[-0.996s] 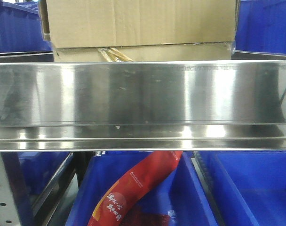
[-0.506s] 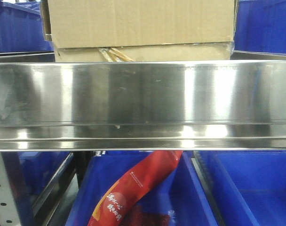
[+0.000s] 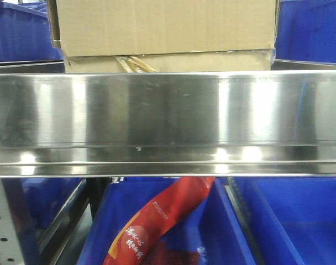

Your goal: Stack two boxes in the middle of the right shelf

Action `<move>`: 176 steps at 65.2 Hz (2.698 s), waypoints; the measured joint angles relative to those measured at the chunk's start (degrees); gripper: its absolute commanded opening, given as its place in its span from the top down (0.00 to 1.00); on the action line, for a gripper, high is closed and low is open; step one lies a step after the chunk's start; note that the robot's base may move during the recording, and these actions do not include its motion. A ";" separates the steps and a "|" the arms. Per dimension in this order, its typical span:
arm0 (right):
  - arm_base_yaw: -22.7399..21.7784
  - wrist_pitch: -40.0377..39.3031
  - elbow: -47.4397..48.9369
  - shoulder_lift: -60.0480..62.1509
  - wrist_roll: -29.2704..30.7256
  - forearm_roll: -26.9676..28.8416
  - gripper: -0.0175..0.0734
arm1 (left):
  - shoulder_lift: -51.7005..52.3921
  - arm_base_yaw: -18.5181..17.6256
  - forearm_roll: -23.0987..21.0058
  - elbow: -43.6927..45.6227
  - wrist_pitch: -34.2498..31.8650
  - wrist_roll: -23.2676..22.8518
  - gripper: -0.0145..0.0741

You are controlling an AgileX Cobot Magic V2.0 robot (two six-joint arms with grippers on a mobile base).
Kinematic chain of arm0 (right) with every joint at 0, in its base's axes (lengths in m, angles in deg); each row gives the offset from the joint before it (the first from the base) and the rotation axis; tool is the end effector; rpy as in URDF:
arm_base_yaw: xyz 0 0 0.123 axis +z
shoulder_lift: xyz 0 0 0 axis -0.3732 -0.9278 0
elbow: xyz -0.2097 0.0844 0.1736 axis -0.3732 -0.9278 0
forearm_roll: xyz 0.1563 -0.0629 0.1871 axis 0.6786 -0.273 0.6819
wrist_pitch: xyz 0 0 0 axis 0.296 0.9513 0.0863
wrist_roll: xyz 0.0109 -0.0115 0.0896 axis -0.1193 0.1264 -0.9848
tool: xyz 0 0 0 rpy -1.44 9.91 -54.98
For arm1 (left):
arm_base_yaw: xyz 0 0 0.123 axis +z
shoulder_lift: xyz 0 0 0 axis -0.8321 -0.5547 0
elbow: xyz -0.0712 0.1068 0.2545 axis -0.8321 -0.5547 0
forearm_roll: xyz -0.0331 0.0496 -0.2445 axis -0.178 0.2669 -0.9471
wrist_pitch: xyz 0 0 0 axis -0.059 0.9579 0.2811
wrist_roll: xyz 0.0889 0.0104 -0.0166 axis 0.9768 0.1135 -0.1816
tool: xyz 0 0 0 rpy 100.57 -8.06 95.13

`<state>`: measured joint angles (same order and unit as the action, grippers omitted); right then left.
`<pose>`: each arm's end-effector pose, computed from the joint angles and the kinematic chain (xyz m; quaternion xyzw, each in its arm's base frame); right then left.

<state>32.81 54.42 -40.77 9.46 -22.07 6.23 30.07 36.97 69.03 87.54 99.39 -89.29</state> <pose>0.0777 0.0209 0.3226 -0.1124 0.7241 0.0677 0.6771 0.0920 -0.0297 0.3361 0.1120 0.7107 -0.1073 0.6862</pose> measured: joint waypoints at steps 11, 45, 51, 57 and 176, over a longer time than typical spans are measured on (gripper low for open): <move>0.00 0.00 0.00 0.00 0.17 0.00 0.98 | 0.00 0.00 0.00 0.00 -0.21 0.00 0.96; 0.00 -0.11 0.00 0.00 0.11 0.00 0.98 | 3.94 5.41 -0.12 -3.92 -0.80 0.00 0.96; 0.00 -0.11 0.00 0.00 0.11 0.00 0.98 | 8.85 9.30 -0.84 -8.69 -1.45 0.00 0.96; 0.00 -0.21 0.00 0.00 0.11 0.00 0.98 | 14.52 12.37 -1.07 -14.88 -3.22 0.00 0.96; -8.86 -10.92 -19.46 14.83 -11.84 -9.95 0.98 | 25.06 19.34 -1.28 -29.36 -9.52 0.00 0.96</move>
<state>23.94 43.50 -60.23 24.28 -33.90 -3.72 55.14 56.31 67.75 58.18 89.87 -89.29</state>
